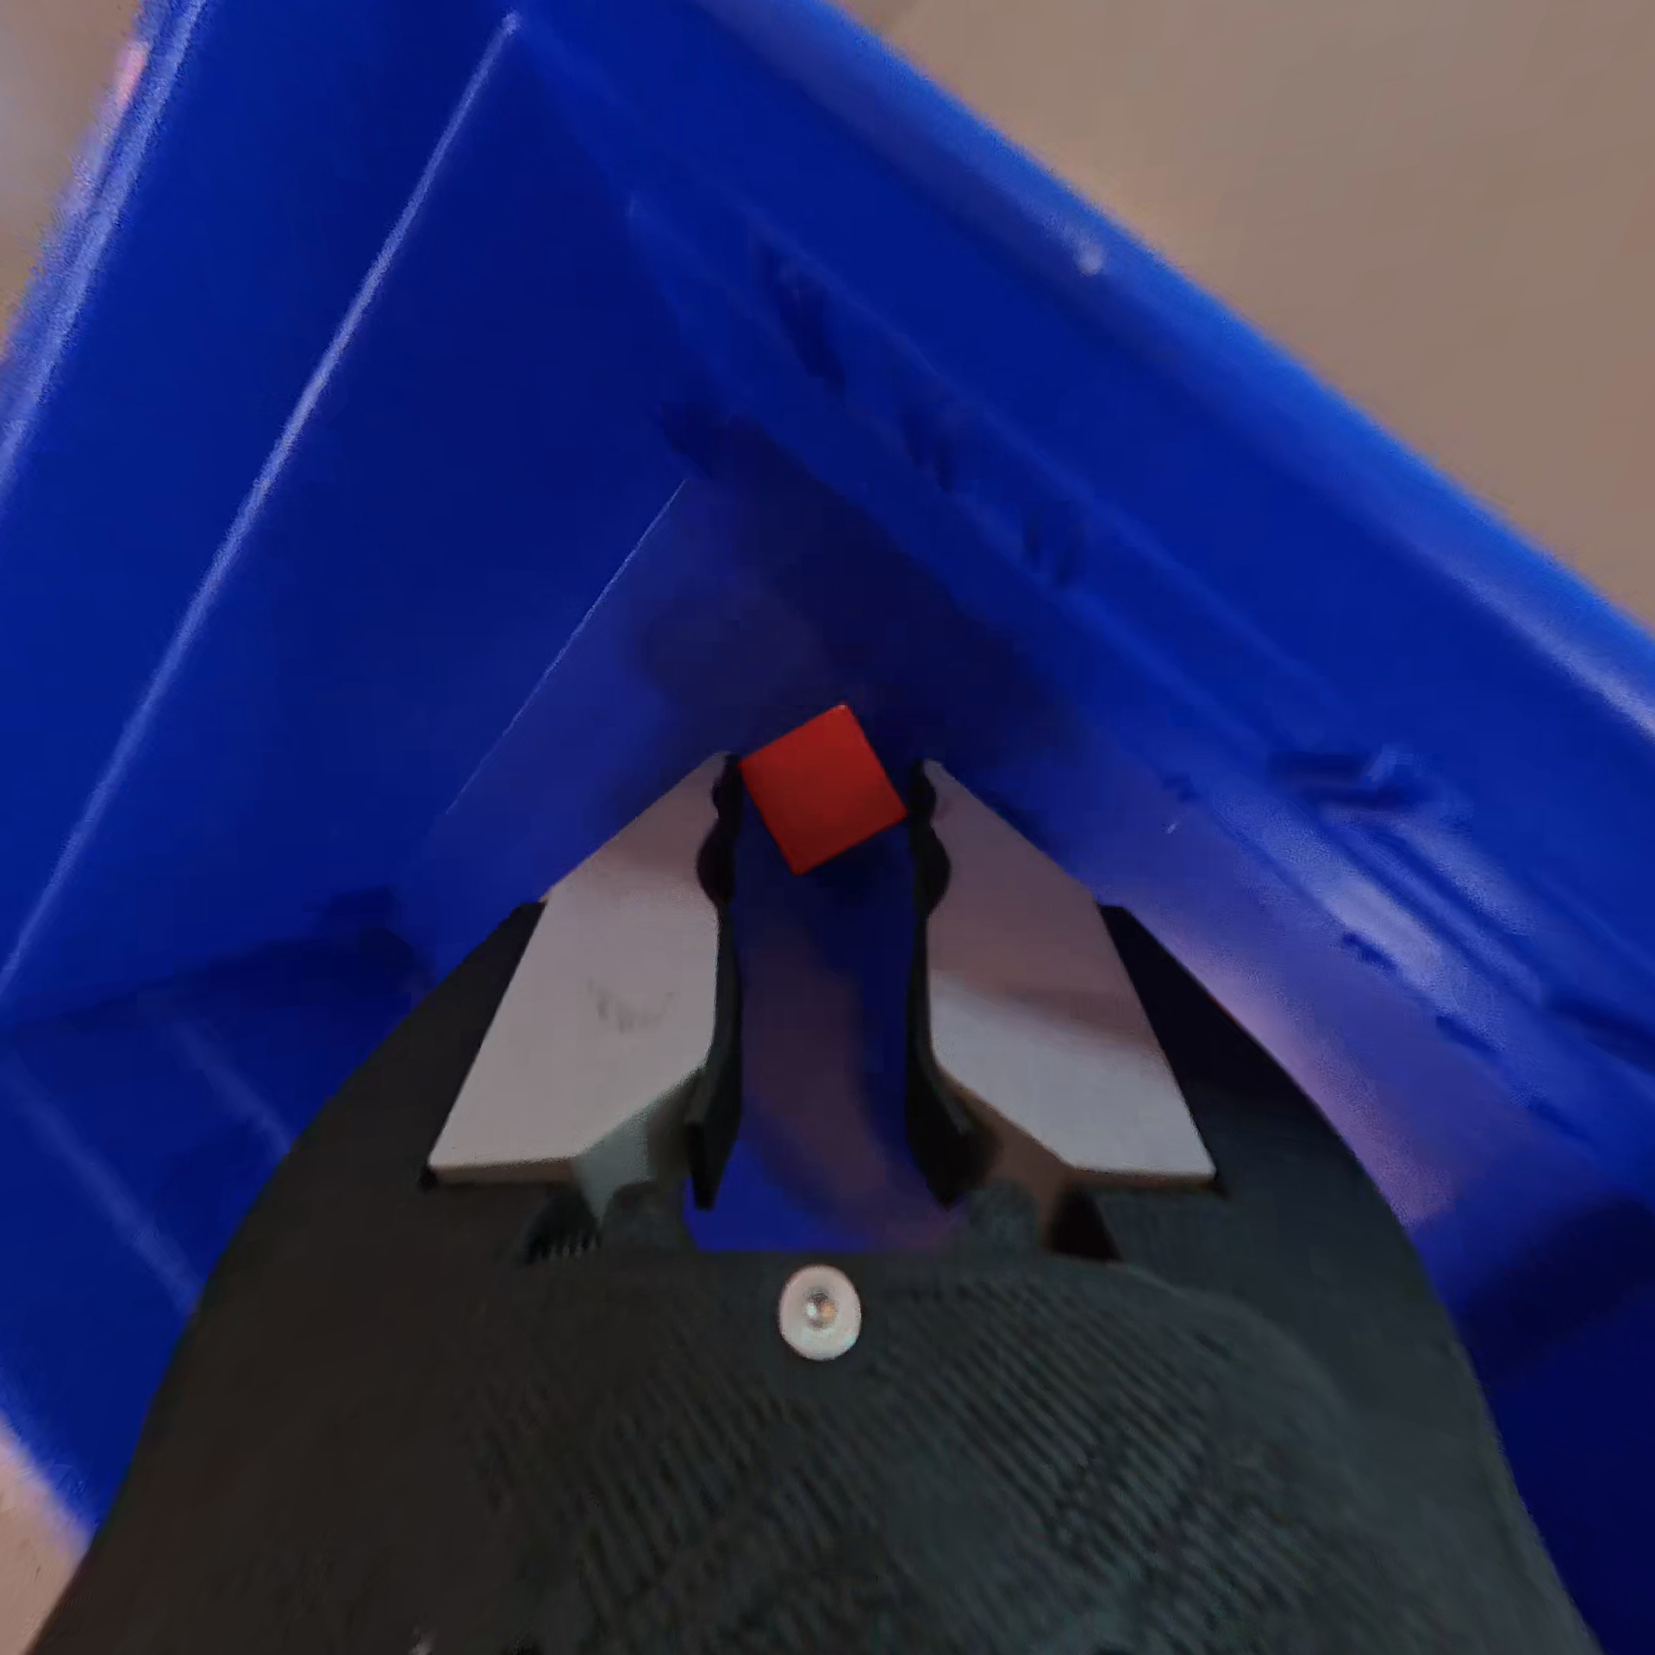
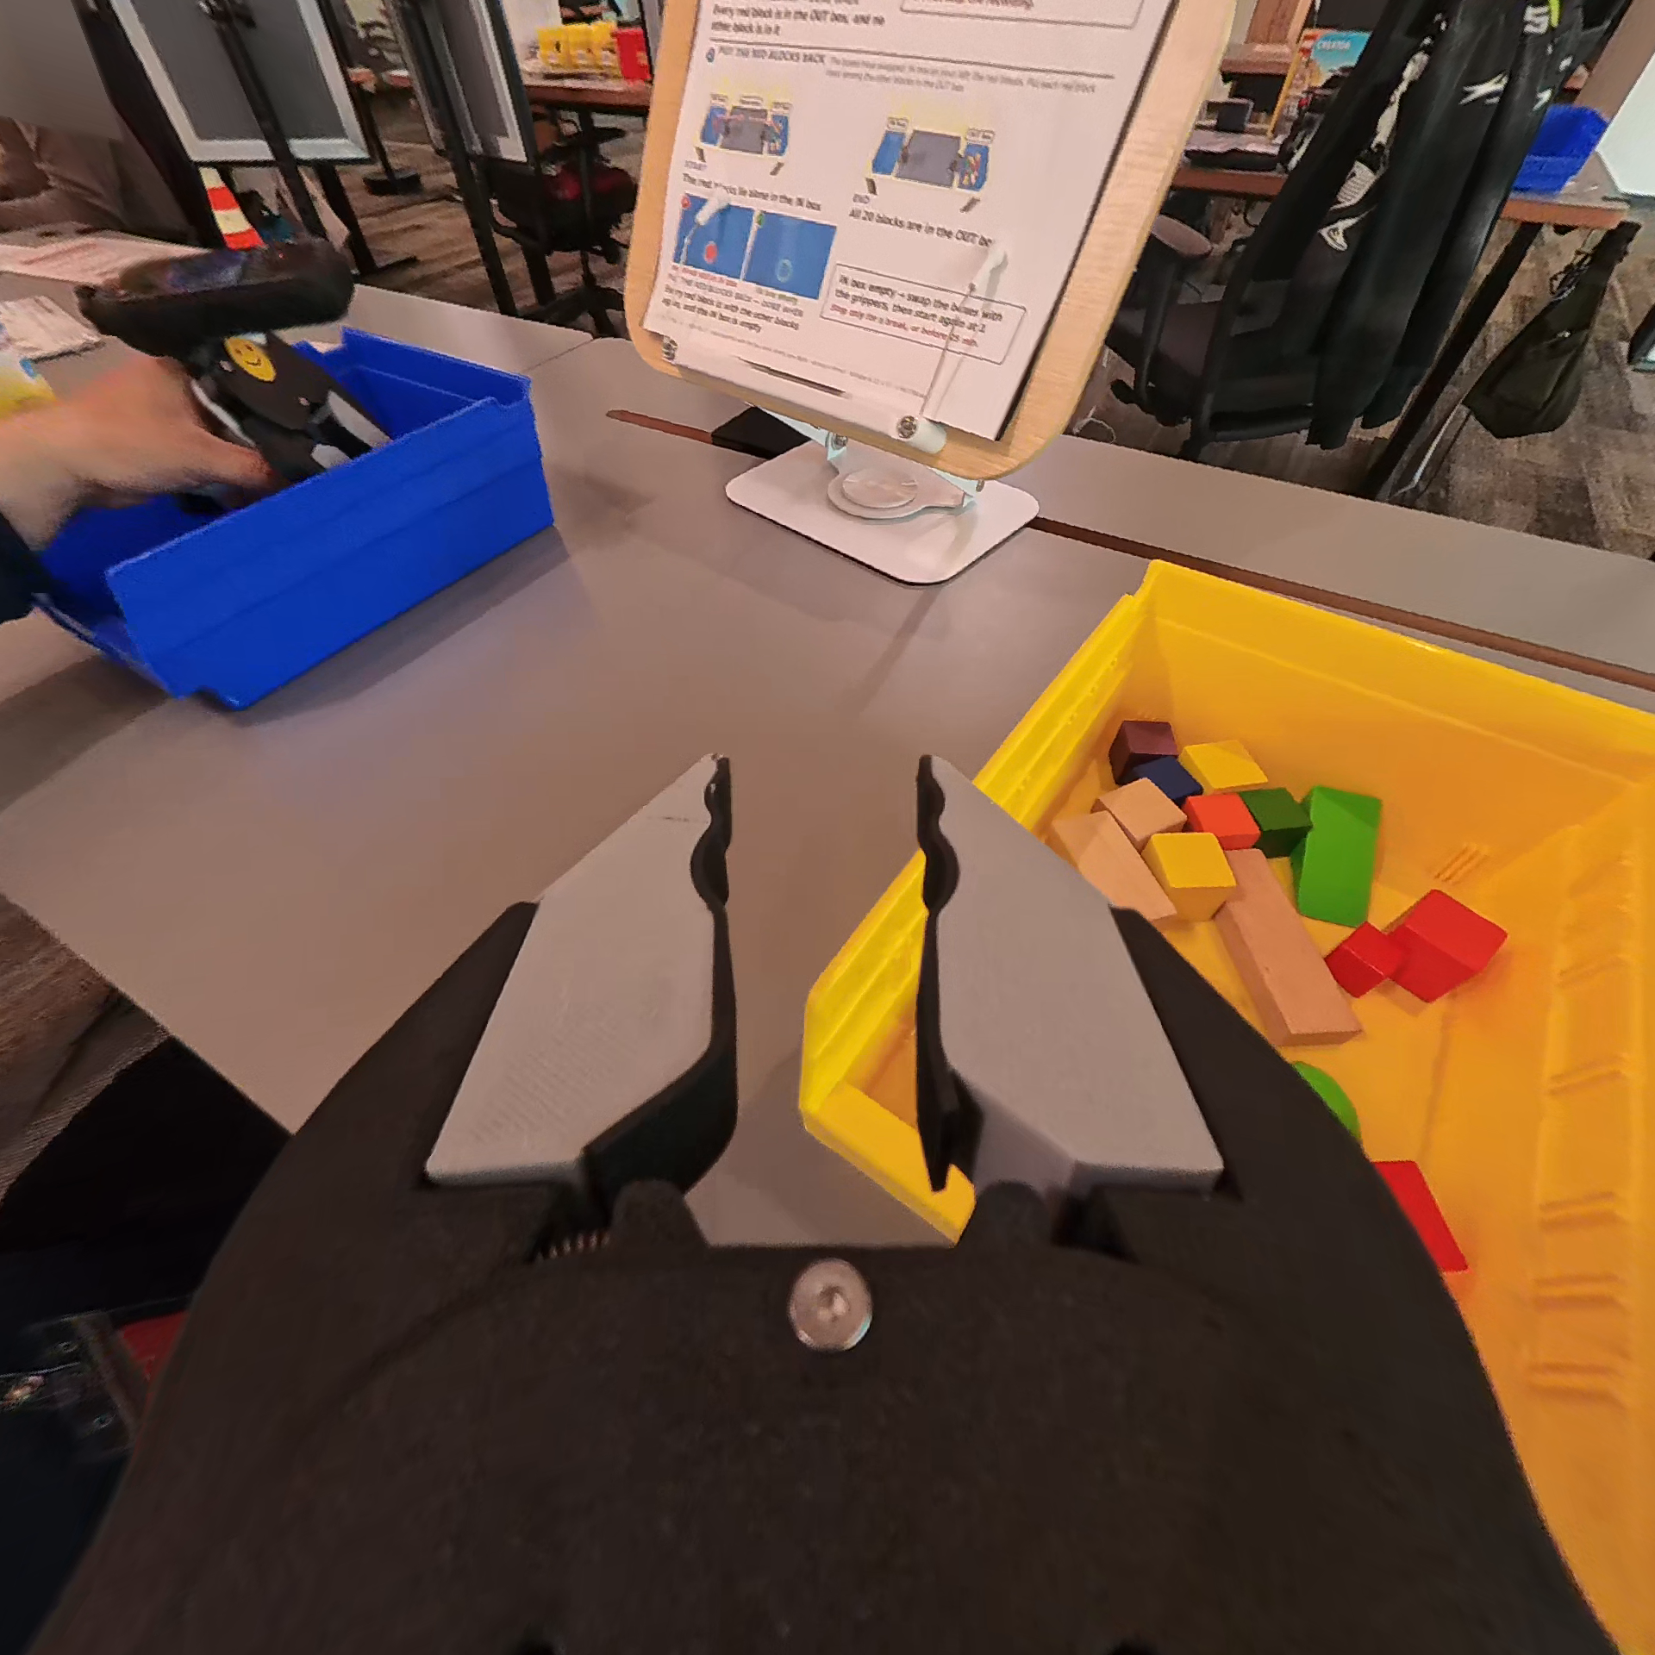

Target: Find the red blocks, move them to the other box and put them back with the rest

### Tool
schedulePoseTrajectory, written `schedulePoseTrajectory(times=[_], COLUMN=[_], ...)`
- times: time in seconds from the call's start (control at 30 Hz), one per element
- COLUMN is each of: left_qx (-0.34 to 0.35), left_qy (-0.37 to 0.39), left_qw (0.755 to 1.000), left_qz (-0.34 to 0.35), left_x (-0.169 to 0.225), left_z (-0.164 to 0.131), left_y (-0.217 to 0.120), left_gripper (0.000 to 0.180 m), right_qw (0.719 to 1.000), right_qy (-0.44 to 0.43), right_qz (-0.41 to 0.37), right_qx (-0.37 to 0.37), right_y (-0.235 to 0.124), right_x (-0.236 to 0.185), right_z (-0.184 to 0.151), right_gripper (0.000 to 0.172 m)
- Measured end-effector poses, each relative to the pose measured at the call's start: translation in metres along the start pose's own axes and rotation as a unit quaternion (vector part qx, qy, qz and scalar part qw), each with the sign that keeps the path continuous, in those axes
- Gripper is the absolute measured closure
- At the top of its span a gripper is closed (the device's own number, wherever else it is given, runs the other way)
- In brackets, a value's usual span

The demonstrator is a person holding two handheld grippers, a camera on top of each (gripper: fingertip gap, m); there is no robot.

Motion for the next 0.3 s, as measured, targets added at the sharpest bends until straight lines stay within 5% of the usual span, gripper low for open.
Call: schedulePoseTrajectory(times=[0.17, 0.3], left_qx=[0.087, 0.268], left_qy=[0.029, 0.065], left_qw=[0.987, 0.954], left_qz=[0.133, 0.116], left_x=[-0.005, 0.073], left_z=[0.015, 0.062], left_y=[-0.076, -0.169], left_gripper=[0.145, 0.145], right_qw=[0.999, 0.991], right_qy=[-0.011, -0.01], right_qz=[0.043, 0.13], right_qx=[0.02, 0.037], right_y=[-0.008, -0.003], right_x=[-0.026, -0.069], right_z=[0.011, 0.019], right_gripper=[0.133, 0.133])
Point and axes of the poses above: each gripper's, where its closed fingertips meet, y out along the fingers, z out of its top, x = y × z across the jaws, the point moved 2 cm from there along -y, back along the fingers, and after that the axes turned 7 degrees about z, right-handed, at the moved point
